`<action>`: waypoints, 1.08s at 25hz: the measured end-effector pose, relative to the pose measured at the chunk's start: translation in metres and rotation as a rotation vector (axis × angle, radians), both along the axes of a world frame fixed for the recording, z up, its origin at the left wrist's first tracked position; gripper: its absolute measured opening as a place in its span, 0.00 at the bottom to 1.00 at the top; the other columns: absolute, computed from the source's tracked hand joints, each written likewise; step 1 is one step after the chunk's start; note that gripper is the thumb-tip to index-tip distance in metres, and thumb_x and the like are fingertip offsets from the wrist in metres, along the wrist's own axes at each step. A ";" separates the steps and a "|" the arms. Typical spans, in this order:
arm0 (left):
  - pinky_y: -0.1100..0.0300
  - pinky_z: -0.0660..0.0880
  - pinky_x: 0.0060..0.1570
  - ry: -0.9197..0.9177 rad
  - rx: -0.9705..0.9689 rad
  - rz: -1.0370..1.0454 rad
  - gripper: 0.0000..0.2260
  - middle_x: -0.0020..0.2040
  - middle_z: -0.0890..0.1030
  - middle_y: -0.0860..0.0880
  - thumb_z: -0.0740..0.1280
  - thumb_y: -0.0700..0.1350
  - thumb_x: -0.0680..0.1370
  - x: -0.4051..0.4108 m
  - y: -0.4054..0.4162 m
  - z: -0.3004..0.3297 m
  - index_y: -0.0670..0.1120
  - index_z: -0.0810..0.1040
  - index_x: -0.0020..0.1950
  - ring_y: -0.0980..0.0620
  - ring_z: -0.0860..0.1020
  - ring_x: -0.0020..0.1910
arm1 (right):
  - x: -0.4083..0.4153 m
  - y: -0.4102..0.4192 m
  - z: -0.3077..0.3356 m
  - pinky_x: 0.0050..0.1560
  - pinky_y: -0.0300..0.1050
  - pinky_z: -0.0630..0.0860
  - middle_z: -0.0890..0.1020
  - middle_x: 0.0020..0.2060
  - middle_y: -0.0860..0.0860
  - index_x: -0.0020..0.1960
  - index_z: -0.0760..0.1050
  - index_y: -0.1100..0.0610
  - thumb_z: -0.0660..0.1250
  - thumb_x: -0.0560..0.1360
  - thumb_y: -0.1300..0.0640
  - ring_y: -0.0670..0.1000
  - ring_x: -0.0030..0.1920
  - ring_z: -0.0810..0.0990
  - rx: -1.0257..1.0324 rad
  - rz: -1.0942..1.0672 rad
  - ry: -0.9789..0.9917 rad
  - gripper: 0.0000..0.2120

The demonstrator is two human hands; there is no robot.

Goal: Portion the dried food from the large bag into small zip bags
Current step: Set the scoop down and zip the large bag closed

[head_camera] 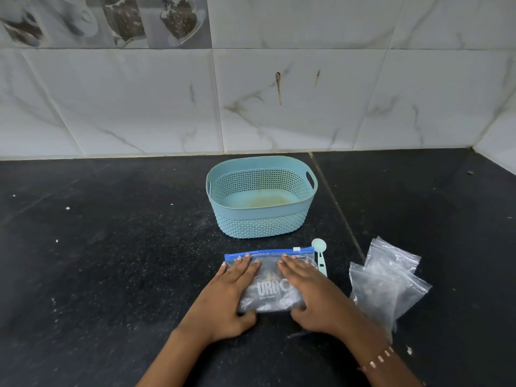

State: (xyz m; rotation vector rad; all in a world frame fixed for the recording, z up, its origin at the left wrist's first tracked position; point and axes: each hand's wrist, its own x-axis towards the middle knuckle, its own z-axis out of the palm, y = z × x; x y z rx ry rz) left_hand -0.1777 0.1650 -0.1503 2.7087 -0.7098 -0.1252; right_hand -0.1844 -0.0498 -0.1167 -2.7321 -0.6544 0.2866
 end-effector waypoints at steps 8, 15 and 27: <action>0.67 0.37 0.70 0.038 -0.207 0.053 0.37 0.75 0.55 0.57 0.55 0.56 0.63 -0.003 0.008 0.008 0.57 0.57 0.73 0.65 0.51 0.73 | 0.008 -0.002 0.001 0.71 0.35 0.51 0.60 0.73 0.45 0.73 0.57 0.49 0.56 0.75 0.61 0.39 0.69 0.61 0.164 -0.112 0.007 0.28; 0.63 0.56 0.70 -0.100 -0.399 0.097 0.19 0.61 0.74 0.68 0.58 0.50 0.74 0.003 0.001 0.018 0.54 0.74 0.64 0.68 0.69 0.64 | 0.037 -0.009 0.020 0.57 0.49 0.75 0.82 0.51 0.51 0.58 0.77 0.46 0.58 0.73 0.63 0.55 0.51 0.80 0.450 -0.306 0.198 0.19; 0.64 0.78 0.44 0.186 -1.074 0.458 0.11 0.38 0.85 0.55 0.62 0.37 0.77 0.024 -0.003 0.034 0.49 0.82 0.44 0.57 0.83 0.41 | 0.053 -0.011 0.024 0.37 0.39 0.72 0.82 0.34 0.51 0.39 0.79 0.56 0.71 0.69 0.64 0.45 0.34 0.77 0.716 -0.384 0.068 0.04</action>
